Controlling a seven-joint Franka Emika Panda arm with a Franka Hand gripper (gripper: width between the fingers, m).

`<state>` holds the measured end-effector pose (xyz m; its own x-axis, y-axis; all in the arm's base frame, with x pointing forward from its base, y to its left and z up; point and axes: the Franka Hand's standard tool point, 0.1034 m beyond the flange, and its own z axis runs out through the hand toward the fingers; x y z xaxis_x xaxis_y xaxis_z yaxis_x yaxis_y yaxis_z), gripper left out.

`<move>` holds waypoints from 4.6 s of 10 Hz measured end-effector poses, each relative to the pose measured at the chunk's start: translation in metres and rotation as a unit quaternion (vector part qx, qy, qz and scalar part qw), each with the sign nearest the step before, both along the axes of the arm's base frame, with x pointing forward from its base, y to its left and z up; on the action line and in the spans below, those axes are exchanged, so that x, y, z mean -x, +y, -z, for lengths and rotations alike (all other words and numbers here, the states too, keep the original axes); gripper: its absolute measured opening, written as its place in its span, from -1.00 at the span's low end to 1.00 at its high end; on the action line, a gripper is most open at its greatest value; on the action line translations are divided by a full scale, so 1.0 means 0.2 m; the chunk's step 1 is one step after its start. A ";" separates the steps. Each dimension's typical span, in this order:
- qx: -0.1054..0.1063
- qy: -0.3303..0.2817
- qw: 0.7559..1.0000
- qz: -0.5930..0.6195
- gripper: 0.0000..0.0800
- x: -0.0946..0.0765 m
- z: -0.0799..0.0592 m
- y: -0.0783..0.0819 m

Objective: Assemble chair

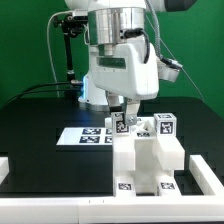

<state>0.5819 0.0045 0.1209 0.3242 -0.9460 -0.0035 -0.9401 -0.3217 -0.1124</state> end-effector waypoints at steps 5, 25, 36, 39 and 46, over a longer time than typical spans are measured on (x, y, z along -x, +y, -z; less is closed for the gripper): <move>0.047 -0.032 0.942 -0.331 0.62 0.06 0.02 0.02; -0.036 0.012 0.995 0.093 0.18 -0.01 0.03 0.09; 0.042 -0.022 0.882 -0.470 0.62 -0.02 0.05 0.00; 0.039 -0.021 0.897 -0.440 0.22 -0.02 0.05 0.00; -0.002 0.001 0.998 -0.070 -0.32 -0.02 0.06 0.04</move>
Offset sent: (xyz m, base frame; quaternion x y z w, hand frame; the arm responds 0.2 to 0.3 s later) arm -0.0464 -0.0014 0.0034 0.0313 0.0487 -0.1221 0.9908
